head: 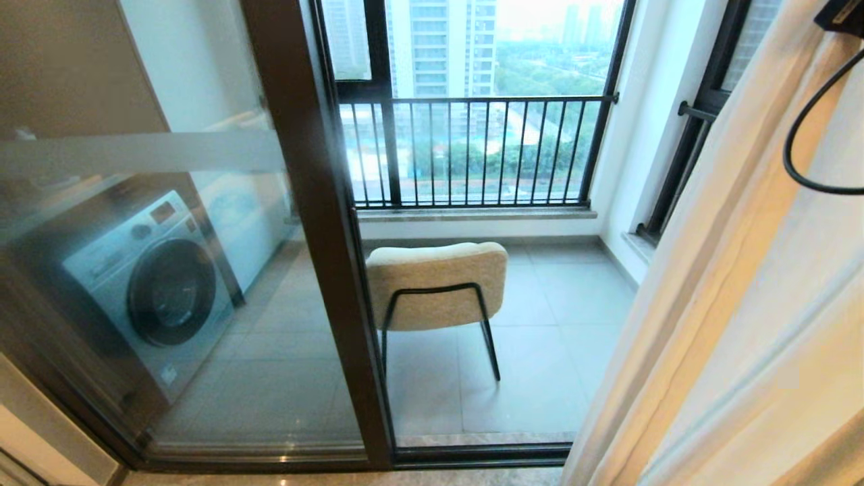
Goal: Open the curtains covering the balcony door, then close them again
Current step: Close the inner curtains on both sides
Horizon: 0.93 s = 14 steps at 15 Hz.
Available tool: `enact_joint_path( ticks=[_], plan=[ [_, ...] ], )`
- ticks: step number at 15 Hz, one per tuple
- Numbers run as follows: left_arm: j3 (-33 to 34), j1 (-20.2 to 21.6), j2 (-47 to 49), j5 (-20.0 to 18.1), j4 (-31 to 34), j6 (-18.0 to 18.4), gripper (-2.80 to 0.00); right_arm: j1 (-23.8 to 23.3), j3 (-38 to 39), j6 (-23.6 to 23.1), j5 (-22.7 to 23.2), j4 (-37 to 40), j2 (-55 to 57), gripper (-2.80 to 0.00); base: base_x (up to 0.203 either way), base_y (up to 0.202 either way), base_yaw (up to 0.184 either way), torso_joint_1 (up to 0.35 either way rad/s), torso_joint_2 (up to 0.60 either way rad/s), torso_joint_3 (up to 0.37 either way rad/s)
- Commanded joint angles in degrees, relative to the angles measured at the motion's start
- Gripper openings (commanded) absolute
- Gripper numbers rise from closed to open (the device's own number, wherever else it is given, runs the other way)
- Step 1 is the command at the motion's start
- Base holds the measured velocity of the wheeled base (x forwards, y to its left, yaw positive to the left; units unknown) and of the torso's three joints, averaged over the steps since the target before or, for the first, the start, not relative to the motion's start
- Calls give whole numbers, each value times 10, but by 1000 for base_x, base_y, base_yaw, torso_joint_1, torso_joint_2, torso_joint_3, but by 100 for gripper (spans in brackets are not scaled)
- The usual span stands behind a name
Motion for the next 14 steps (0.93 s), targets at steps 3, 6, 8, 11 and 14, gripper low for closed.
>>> enact_joint_path(
  ticks=[3,6,8,11,14],
  plan=[
    [0,0,0,0,0,0,-280,0,0,0,1,-2,2,-280,0,189,1,3,-1,2],
    [0,0,0,0,0,0,-280,0,0,0,1,-2,2,-280,0,192,1,4,2,2],
    [0,0,0,0,0,1,-280,0,0,0,1,-2,2,-280,0,193,3,6,2,-2],
    [0,0,0,0,1,1,-280,0,0,0,1,-2,1,-280,0,192,1,2,2,2],
    [0,0,0,0,0,1,-280,0,1,0,1,-2,-1,-280,0,189,2,1,3,2]
  ],
)
